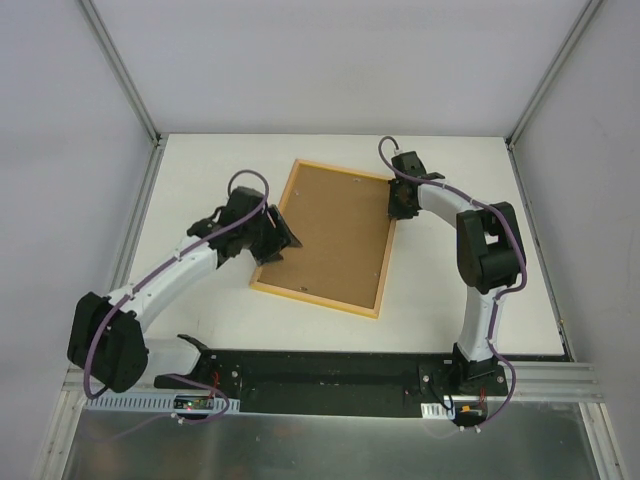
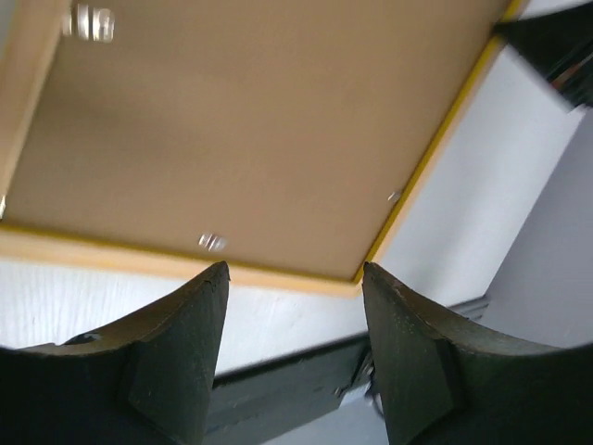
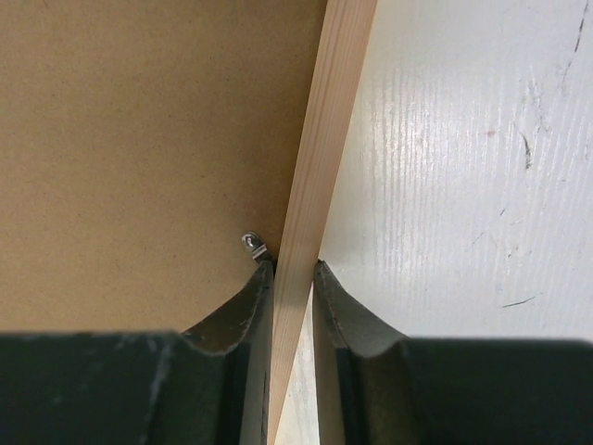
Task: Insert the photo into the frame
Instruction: Press the fastener onto the backboard.
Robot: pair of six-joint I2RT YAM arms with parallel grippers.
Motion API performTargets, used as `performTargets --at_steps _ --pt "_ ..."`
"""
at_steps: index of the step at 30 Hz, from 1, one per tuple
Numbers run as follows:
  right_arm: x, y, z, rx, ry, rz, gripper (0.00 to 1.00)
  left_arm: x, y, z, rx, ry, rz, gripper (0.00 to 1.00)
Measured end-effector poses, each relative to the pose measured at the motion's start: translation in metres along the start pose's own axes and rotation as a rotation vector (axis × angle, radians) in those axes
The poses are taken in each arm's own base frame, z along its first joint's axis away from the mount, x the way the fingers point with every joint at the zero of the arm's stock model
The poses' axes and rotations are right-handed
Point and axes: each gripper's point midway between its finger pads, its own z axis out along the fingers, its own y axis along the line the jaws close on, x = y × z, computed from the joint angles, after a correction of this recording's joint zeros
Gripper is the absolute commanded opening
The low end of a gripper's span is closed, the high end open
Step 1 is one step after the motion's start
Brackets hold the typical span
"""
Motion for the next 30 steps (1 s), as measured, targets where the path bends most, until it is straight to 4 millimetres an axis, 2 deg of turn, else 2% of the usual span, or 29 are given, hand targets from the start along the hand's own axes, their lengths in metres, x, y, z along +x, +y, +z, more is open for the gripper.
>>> performTargets --at_steps 2,5,9,12,15,20,25,30 --pt "0.0 0.0 0.0 -0.003 0.001 -0.016 0.0 -0.032 -0.023 -0.005 0.028 -0.057 0.035 0.62" --pt "0.001 0.001 0.0 -0.007 0.002 -0.037 0.0 -0.091 -0.041 -0.007 0.004 -0.16 0.078 0.67" --pt "0.002 0.004 -0.001 -0.02 0.005 -0.063 0.01 -0.153 -0.042 0.007 -0.09 -0.243 0.128 0.71" --pt "0.004 0.009 -0.001 -0.032 0.007 -0.081 0.0 -0.183 -0.032 0.029 -0.176 -0.251 0.162 0.71" --pt "0.006 0.014 -0.002 -0.046 0.011 -0.097 0.01 -0.197 -0.018 0.055 -0.243 -0.218 0.187 0.68" --pt "0.01 0.025 -0.004 -0.072 0.017 -0.126 0.01 -0.191 0.011 0.091 -0.329 -0.126 0.213 0.67" --pt "0.016 0.039 -0.006 -0.106 0.03 -0.162 0.0 -0.183 0.029 0.11 -0.379 -0.067 0.22 0.67" --pt "0.02 0.045 -0.008 -0.129 0.047 -0.176 0.0 -0.184 0.037 0.115 -0.393 -0.054 0.219 0.65"
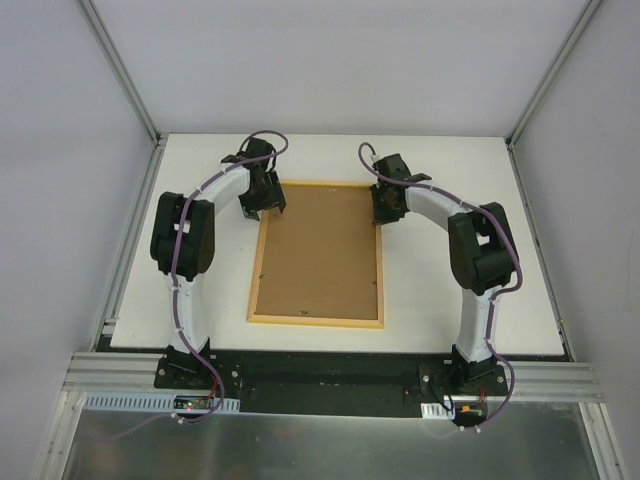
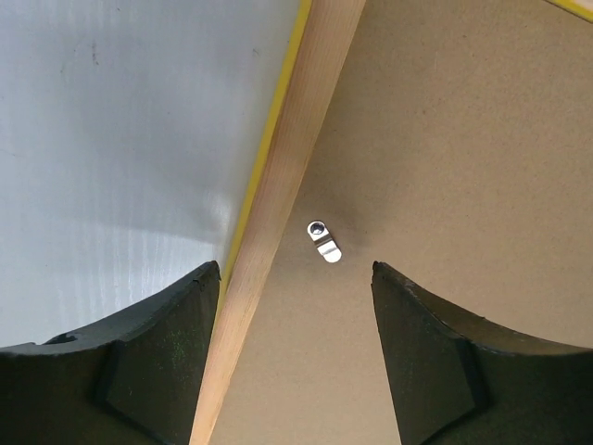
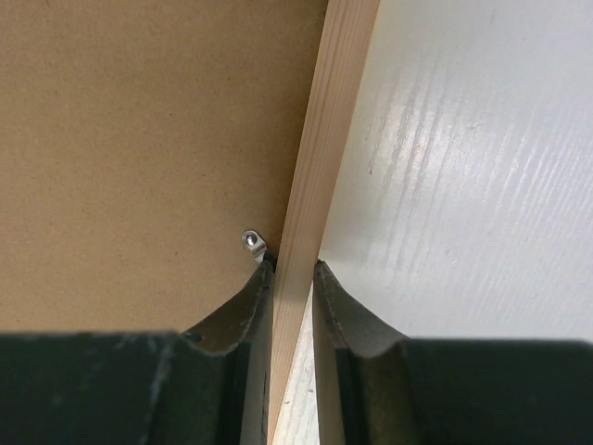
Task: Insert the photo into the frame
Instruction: Press the fastener onto the backboard.
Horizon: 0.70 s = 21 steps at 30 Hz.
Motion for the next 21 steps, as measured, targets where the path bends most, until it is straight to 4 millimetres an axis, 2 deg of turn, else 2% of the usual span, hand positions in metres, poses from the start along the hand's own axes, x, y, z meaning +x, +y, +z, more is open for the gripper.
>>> performTargets --at_steps 9,16,21 --pt "0.0 0.001 0.0 -0.002 0.013 -0.003 0.0 -0.006 0.009 0.001 -0.022 -0.013 0.009 0.62" --pt "0.0 0.001 0.0 -0.003 0.013 -0.005 0.0 -0.005 0.012 0.013 -0.036 0.005 0.017 0.62" --pt "0.0 0.001 0.0 -0.003 0.012 -0.005 0.01 -0.006 0.013 0.014 -0.037 0.005 0.024 0.52"
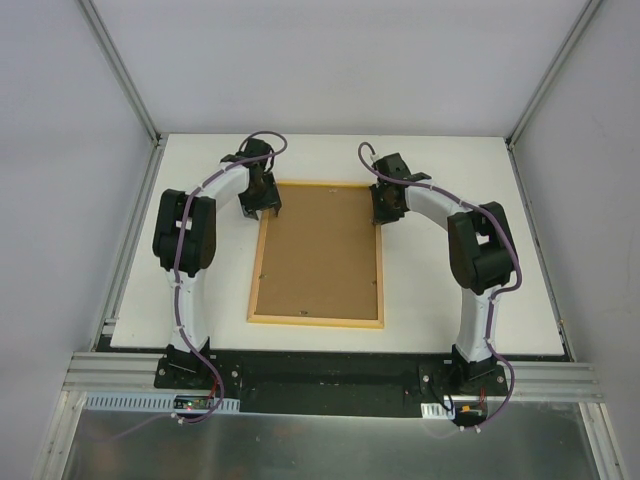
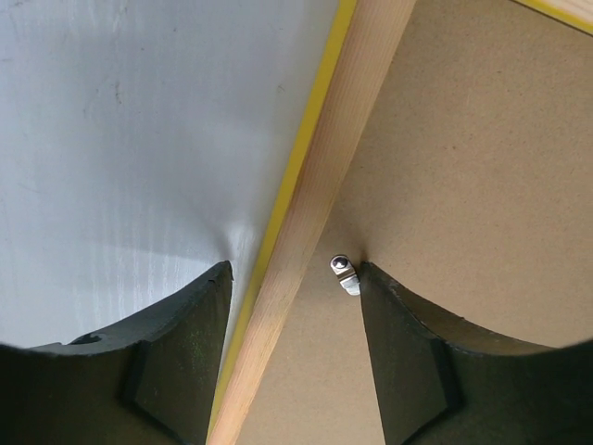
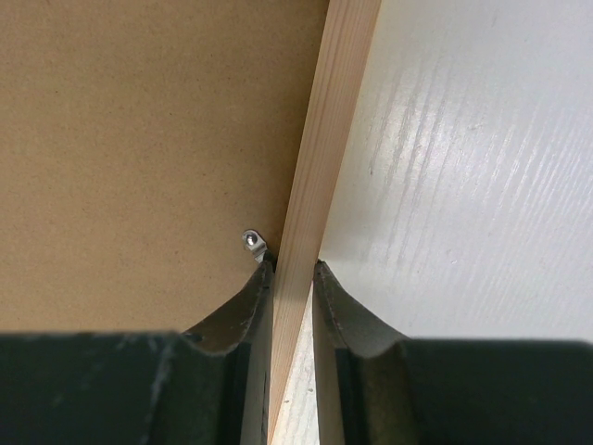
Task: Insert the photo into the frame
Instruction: Press the fastener onto the backboard.
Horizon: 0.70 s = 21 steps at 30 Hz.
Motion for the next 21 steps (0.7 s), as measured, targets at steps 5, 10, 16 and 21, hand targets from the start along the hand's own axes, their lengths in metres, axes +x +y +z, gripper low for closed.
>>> performTargets --at_steps 5,10,16,21 --pt "-0.0002 0.0002 -0.0001 0.0 0.002 0.0 0.01 -0.0014 -0.0014 0.0009 0.004 -0.009 0.003 0.37" --pt "-0.0002 0.0004 0.0001 -0.002 0.006 0.0 0.01 0.0006 0.0028 -0.0004 -0.002 -0.011 0.015 0.26" --pt "-0.0002 0.0004 0.0001 -0.002 0.007 0.0 0.01 -0.0015 0.0069 -0.0006 -0.017 -0.031 0.042 0.22" --pt "-0.0002 0.0004 0.0001 -0.002 0.007 0.0 0.01 -0.0019 0.0073 -0.0005 -0.017 -0.032 0.051 0.08"
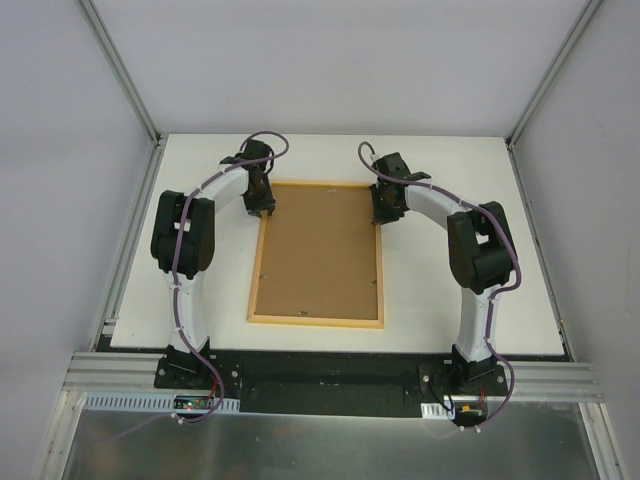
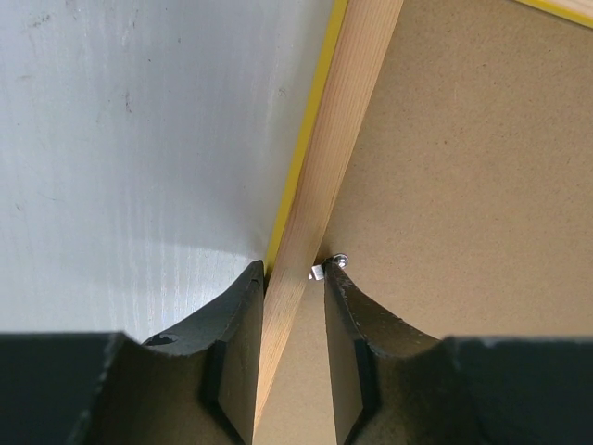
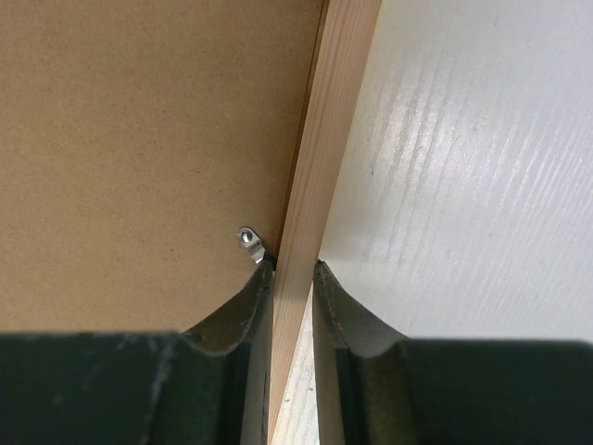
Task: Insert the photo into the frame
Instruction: Press the fastener onto the backboard.
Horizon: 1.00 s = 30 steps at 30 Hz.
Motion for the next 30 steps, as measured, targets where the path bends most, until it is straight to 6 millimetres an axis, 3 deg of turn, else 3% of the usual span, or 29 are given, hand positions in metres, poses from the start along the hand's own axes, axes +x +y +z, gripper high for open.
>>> performTargets --at_steps 6,27,30 --pt "0.0 0.0 0.0 0.0 0.0 0.0 0.01 -0.0007 0.0013 0.0001 -0.006 -0.003 -0.002 0.0" --pt "-0.0033 0.0043 0.0023 -0.02 -0.005 0.0 0.01 -0.0072 0.0098 0.0014 -0.038 0.01 -0.028 0.0" --pt "-0.0034 0.0043 0.0023 -0.021 -0.005 0.0 0.16 -0.0071 0.0095 0.0013 -0.034 0.012 -0.02 0.0"
